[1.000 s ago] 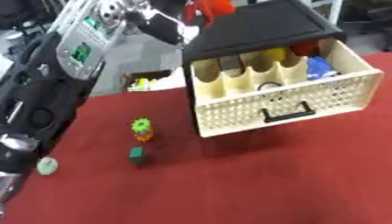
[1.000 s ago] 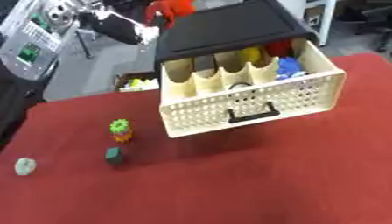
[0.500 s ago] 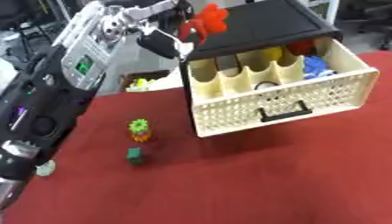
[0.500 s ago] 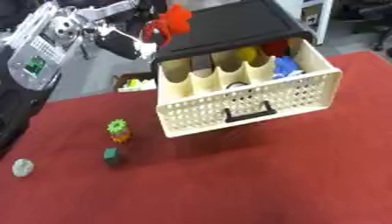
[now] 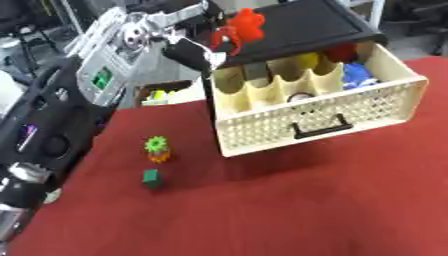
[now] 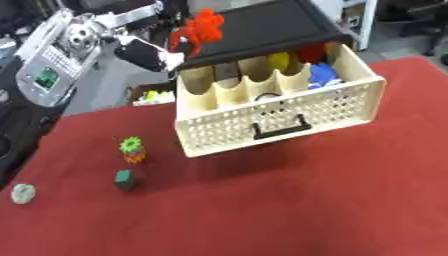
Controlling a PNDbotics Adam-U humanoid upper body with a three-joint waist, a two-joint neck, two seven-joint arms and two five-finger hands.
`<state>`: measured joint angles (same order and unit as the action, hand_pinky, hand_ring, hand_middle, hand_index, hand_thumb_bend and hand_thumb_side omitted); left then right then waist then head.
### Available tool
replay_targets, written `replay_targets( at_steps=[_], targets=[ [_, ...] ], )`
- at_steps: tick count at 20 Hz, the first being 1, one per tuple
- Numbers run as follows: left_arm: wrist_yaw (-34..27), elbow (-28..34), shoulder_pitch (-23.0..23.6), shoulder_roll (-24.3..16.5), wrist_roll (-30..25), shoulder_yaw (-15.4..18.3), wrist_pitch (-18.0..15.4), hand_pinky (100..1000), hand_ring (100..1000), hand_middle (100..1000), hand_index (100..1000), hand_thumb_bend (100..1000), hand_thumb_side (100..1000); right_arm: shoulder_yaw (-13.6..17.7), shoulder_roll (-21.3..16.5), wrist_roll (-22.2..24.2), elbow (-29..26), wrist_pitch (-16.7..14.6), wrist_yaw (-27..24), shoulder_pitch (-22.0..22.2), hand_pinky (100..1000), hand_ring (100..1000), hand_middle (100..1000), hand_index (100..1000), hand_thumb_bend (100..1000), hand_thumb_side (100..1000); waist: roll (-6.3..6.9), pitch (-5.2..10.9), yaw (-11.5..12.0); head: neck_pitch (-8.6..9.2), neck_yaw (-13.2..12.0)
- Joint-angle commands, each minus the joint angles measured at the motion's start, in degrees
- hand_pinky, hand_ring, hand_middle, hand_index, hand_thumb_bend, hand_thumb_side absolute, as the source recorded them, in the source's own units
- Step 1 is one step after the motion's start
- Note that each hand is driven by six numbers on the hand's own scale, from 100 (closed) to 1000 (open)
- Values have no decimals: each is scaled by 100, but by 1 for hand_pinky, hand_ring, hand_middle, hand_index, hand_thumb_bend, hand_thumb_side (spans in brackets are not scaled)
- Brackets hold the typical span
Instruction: Pick up objects from table and place into drawer.
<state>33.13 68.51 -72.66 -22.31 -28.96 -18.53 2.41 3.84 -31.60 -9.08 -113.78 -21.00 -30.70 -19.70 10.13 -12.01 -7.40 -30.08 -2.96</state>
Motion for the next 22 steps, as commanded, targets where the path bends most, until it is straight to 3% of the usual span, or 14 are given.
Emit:
replay_targets(
  at_steps=[1,6,12,17,18,20,21,22],
  targets=[
    [9,-27,-173,-35,65,70,26,445,412,240,430,100,251,24,-114,7,-82,39,-16,-91,660,738,668,814,100,1000,-39,95,2,60,-27],
    [76,-85,-186,23,150,79,39,445,414,242,437,100,251,18,-103,25,-82,61,-11,-104,660,737,667,814,100,1000,-21,82,-15,66,-44],
    [168,-115,-176,45,213,62,28,481,462,336,526,100,275,22,-88,31,-82,83,-4,-114,658,736,666,813,100,1000,-6,71,-34,89,-51],
    [149,-46,-181,53,152,30,-48,553,532,439,610,100,433,35,-78,9,-82,112,-1,-119,656,736,665,813,100,1000,1,69,-38,91,-48],
    [137,-29,-179,48,118,18,-75,604,608,530,682,100,505,36,-77,7,-82,119,0,-120,657,736,666,813,100,1000,3,72,-40,94,-45],
    [146,0,-174,42,66,11,-134,662,686,608,736,100,614,41,-77,-2,-82,124,-5,-125,657,736,666,813,100,1000,4,75,-44,99,-42],
    [159,8,-169,41,41,10,-177,669,694,615,742,100,625,42,-79,-6,-82,124,-9,-127,657,736,666,813,100,1000,5,77,-44,101,-42],
    [167,19,-166,42,21,10,-227,688,719,651,786,100,714,43,-79,-9,-82,126,-12,-128,657,736,666,813,100,1000,6,79,-44,104,-43]
  ],
)
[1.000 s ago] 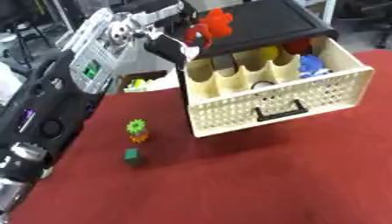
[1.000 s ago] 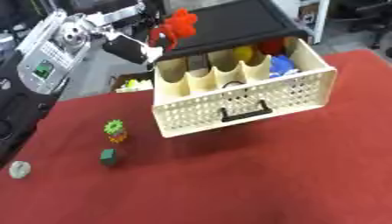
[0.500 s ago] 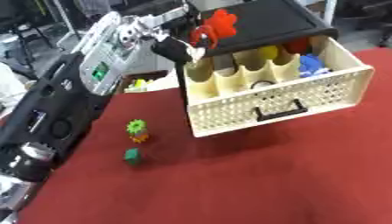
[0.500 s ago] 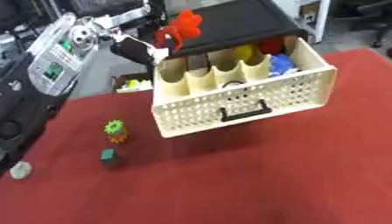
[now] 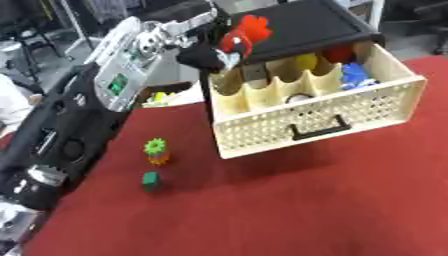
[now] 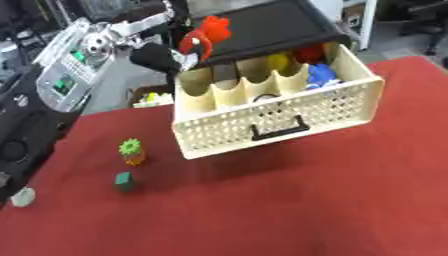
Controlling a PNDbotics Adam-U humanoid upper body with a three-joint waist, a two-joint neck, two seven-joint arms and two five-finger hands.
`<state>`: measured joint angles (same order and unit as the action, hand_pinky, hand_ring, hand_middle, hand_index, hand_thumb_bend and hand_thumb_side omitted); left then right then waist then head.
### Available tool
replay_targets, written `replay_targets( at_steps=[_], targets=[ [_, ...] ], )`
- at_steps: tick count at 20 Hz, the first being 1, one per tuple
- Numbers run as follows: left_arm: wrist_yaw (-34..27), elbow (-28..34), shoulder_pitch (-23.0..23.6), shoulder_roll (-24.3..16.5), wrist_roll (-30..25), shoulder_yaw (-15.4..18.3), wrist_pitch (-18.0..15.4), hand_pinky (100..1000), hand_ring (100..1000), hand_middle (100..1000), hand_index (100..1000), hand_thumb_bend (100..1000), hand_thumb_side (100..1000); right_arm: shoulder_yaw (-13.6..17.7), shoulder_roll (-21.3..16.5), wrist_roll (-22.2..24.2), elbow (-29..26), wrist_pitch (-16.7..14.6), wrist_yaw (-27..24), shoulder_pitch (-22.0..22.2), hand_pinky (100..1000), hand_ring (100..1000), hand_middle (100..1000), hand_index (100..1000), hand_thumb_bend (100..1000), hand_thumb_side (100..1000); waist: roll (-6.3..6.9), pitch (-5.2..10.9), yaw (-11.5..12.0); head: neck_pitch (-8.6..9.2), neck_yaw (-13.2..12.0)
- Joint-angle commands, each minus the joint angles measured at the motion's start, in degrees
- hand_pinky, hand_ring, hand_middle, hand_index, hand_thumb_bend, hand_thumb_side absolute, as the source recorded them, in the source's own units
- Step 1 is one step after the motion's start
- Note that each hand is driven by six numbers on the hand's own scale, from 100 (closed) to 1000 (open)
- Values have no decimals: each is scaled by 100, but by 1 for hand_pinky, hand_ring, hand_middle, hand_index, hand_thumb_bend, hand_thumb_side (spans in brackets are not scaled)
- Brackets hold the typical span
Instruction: Pick up objects from table and place into drawer.
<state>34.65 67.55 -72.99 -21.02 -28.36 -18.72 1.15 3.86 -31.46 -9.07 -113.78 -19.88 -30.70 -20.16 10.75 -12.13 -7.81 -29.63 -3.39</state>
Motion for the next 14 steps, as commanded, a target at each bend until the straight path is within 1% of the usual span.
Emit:
replay_targets(
  at_steps=[1,2,3,5,6,9,11,12,13,14],
  targets=[
    [13,123,-129,-86,-57,30,-152,690,722,657,794,100,724,44,-93,-14,-82,17,-14,-83,657,736,666,813,100,1000,-55,92,-2,63,0],
    [10,132,-130,-85,-68,32,-202,708,742,691,841,100,773,46,-91,-17,-82,21,-15,-84,674,736,666,813,100,1000,-54,93,-2,67,1],
    [7,142,-130,-85,-78,32,-250,711,747,701,854,100,777,47,-90,-18,-82,25,-16,-84,674,736,666,813,100,1000,-53,94,-2,67,5],
    [11,153,-127,-87,-85,31,-322,715,752,708,871,100,787,50,-89,-21,-82,30,-19,-84,705,737,666,813,100,1000,-53,98,-2,60,2],
    [17,155,-123,-88,-87,30,-345,716,753,709,873,100,781,51,-88,-24,-82,33,-21,-85,719,736,666,813,100,1000,-53,99,0,60,4],
    [33,160,-116,-90,-92,37,-386,721,760,720,888,100,773,52,-84,-28,-82,47,-27,-85,718,736,665,812,100,1000,-52,105,7,58,6],
    [71,151,-110,-96,-85,40,-395,725,768,732,905,100,745,52,-84,-34,-82,54,-34,-90,718,737,665,811,100,1000,-54,107,10,59,4],
    [97,142,-103,-95,-81,39,-396,729,779,743,919,100,716,52,-85,-37,-82,52,-39,-92,718,737,665,811,100,1000,-56,107,9,62,0],
    [128,132,-97,-94,-78,40,-400,731,783,746,925,100,712,52,-84,-39,-82,48,-43,-93,718,737,665,811,100,1000,-58,106,6,65,-1],
    [154,124,-93,-92,-77,40,-407,738,794,757,943,100,681,54,-84,-41,-82,45,-46,-92,718,736,665,810,100,1000,-59,106,6,66,-1]
  ],
)
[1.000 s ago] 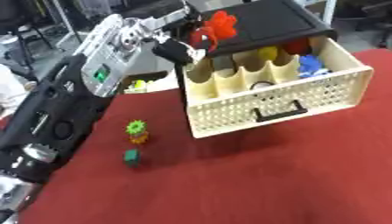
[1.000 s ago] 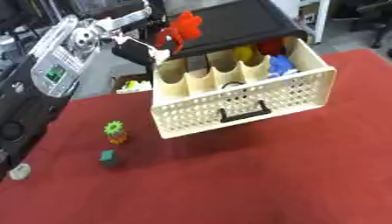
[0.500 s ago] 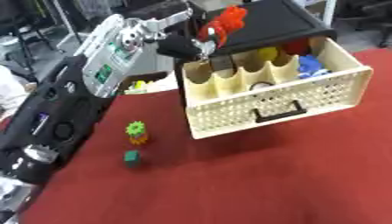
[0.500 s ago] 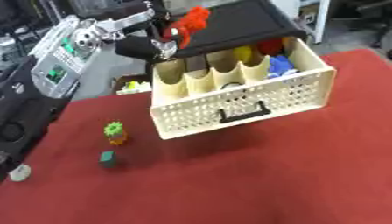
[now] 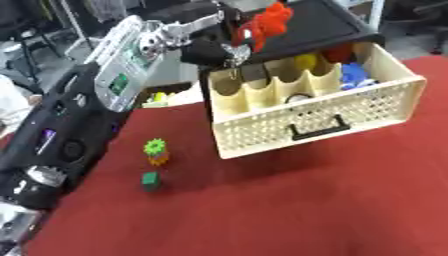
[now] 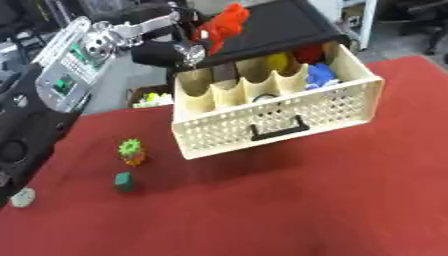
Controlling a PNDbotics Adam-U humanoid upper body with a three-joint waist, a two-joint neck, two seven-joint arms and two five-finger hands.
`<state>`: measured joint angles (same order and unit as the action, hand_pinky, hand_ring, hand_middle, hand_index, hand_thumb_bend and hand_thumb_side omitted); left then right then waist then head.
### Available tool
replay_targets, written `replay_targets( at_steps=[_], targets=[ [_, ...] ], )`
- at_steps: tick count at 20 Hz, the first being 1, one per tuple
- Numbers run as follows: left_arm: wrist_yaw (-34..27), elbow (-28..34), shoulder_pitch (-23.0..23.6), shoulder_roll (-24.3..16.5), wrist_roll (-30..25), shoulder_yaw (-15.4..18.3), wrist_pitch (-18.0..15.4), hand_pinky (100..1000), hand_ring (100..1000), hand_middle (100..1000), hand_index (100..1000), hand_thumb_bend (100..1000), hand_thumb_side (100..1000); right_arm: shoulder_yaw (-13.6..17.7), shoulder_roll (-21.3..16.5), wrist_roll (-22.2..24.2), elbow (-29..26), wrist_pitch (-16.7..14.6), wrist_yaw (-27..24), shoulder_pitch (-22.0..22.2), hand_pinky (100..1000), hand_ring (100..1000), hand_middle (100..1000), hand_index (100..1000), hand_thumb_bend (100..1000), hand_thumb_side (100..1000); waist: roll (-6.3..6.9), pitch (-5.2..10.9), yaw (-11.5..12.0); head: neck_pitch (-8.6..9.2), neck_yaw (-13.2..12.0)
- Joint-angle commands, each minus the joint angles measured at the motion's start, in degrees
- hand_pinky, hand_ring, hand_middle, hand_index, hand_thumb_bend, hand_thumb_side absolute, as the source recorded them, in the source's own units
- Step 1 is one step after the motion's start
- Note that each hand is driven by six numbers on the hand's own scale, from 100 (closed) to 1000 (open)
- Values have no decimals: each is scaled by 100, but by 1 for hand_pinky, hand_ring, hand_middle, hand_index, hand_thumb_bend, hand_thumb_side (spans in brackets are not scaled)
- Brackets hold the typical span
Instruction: Pick up objects from table and place into drawer.
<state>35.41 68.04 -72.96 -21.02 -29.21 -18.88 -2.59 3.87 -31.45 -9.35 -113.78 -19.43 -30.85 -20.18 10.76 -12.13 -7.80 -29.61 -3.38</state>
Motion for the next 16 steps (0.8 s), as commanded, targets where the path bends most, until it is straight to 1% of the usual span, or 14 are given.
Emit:
replay_targets(
  at_steps=[1,2,3,6,7,9,10,12,14,16],
  targets=[
    [101,72,-95,-92,7,56,-44,746,803,764,954,100,664,54,-84,-16,-82,1,-32,-86,717,736,664,810,100,1000,-62,105,5,65,0],
    [114,74,-95,-92,3,56,-57,765,827,787,982,100,594,56,-82,-19,-82,3,-33,-85,717,736,664,810,100,1000,-62,105,7,63,0],
    [118,82,-98,-91,-9,53,-81,781,846,804,1000,100,569,56,-80,-22,-82,9,-34,-84,717,736,664,810,100,1000,-61,107,12,58,1],
    [143,116,-115,-102,-39,61,-148,822,888,842,1000,100,660,45,-76,-15,-82,27,-34,-82,717,735,662,808,100,1000,-59,112,23,46,1],
    [174,121,-115,-108,-27,71,-146,821,888,843,1000,100,680,44,-75,-13,-82,30,-36,-81,717,735,662,807,100,1000,-58,115,22,44,2],
    [232,121,-111,-111,14,86,-122,807,882,837,1000,100,666,45,-75,-15,-82,31,-41,-80,717,735,662,807,100,1000,-59,120,17,48,1],
    [260,122,-107,-113,47,94,-101,802,880,833,1000,100,635,45,-74,-17,-82,31,-45,-79,717,735,662,807,100,1000,-60,122,16,49,0],
    [323,132,-97,-113,123,103,-57,795,875,825,1000,100,620,45,-73,-20,-82,34,-52,-79,717,735,662,807,100,1000,-60,126,18,47,-2],
    [362,149,-87,-117,201,121,-10,789,867,812,991,100,607,47,-71,-23,-82,39,-54,-78,717,735,662,807,100,1000,-60,130,23,40,2],
    [381,193,-77,-122,295,142,47,786,863,806,975,100,614,47,-73,-23,-82,33,-54,-76,717,735,663,807,100,1000,-66,131,28,30,4]
  ],
)
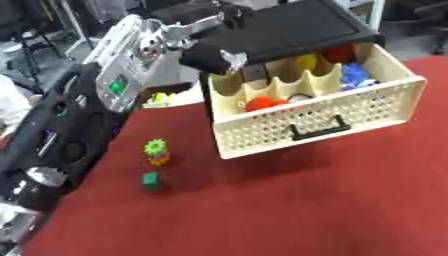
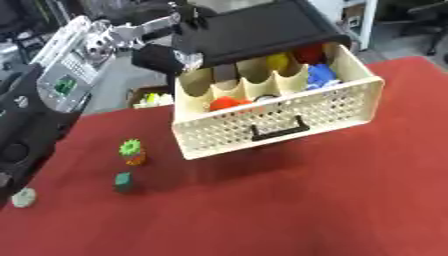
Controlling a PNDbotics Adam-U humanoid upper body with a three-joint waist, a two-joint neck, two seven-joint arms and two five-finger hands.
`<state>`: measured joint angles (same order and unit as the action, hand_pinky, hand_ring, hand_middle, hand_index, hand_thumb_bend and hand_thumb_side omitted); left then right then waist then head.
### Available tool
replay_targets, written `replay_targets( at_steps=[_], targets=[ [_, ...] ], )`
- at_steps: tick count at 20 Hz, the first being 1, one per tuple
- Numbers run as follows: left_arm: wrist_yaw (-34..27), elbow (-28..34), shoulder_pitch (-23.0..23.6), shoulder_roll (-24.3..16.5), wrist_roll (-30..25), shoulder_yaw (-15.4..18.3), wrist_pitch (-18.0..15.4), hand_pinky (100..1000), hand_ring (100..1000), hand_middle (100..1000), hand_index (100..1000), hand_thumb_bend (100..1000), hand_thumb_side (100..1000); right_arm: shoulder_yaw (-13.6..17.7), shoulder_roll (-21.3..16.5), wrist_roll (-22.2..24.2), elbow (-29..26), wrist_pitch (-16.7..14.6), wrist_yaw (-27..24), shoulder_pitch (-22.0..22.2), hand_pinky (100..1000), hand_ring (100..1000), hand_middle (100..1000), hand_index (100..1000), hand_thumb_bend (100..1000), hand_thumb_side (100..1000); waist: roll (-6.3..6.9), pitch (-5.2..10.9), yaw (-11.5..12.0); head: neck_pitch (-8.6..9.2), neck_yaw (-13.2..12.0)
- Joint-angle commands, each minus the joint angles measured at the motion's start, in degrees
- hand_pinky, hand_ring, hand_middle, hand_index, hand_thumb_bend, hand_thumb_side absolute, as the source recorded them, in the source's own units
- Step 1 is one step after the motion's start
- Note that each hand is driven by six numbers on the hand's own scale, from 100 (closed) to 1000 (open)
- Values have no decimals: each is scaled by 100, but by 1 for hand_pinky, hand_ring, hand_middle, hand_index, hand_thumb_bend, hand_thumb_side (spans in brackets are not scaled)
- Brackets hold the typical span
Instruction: Pick up objects from table and place into drawer.
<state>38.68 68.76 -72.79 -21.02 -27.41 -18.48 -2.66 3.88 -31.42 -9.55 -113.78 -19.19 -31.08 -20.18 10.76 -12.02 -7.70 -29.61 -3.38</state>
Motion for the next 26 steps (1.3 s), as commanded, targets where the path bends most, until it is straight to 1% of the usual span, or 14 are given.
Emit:
replay_targets(
  at_steps=[1,2,3,4,5,7,8,9,12,15,17,22,23,26],
  targets=[
    [49,155,-91,-129,162,115,82,786,861,803,970,100,621,47,-77,-3,-82,2,-31,-75,717,736,663,808,100,1000,-71,121,22,25,6],
    [32,192,-86,-136,201,125,110,783,856,796,957,100,629,47,-79,-4,-82,-4,-33,-73,717,736,663,807,100,1000,-75,121,26,22,6],
    [2,255,-82,-150,257,144,142,780,850,784,942,100,605,48,-81,-4,-82,-11,-34,-71,717,736,663,807,100,1000,-81,122,34,10,6],
    [-25,352,-73,-176,338,160,176,782,849,780,936,100,605,48,-85,-4,-82,-18,-34,-67,717,736,664,807,100,1000,-86,125,42,-2,11],
    [-78,501,-54,-214,440,174,205,774,835,765,921,100,636,52,-97,-5,-82,-34,-31,-58,716,737,664,807,100,1000,-95,129,56,-18,21],
    [-272,881,11,-309,702,230,347,748,801,728,891,100,618,63,-136,-13,-82,-85,-28,-38,717,738,667,808,100,1000,-118,140,93,-55,41],
    [-380,1141,58,-371,931,285,473,748,799,726,890,100,623,70,-166,-22,-82,-125,-29,-29,717,738,667,808,100,1000,-130,145,113,-74,50],
    [-527,1423,116,-430,1206,360,621,726,773,696,873,100,686,77,-203,-30,-82,-170,-30,-21,718,740,669,810,100,1000,-146,150,134,-94,66],
    [-1316,2246,342,-609,2095,610,1125,697,748,670,854,100,643,98,-315,-57,-82,-312,-25,5,718,742,672,811,100,1000,-186,163,190,-140,105],
    [-2038,2944,596,-781,3023,872,1509,663,708,627,828,100,707,122,-404,-82,-82,-444,-1,38,716,744,673,811,100,1000,-247,168,244,-162,152],
    [-2541,3355,796,-869,3519,1006,1680,646,694,615,819,100,721,135,-466,-93,-82,-536,30,67,717,745,672,811,100,1000,-291,171,285,-180,178],
    [-3666,4344,1455,-1159,4550,1343,1819,637,687,618,813,100,733,178,-647,-127,-82,-784,129,139,712,745,673,812,100,1000,-425,192,382,-263,285],
    [-3846,4466,1599,-1209,4684,1407,1799,642,695,628,820,100,744,193,-706,-131,-82,-841,168,158,707,745,673,812,100,1000,-455,197,400,-284,299],
    [-4250,4569,2051,-1295,4984,1586,1563,655,708,650,834,100,778,258,-991,-101,-82,-1036,414,263,694,741,669,811,100,1000,-552,224,460,-356,341]
  ],
)
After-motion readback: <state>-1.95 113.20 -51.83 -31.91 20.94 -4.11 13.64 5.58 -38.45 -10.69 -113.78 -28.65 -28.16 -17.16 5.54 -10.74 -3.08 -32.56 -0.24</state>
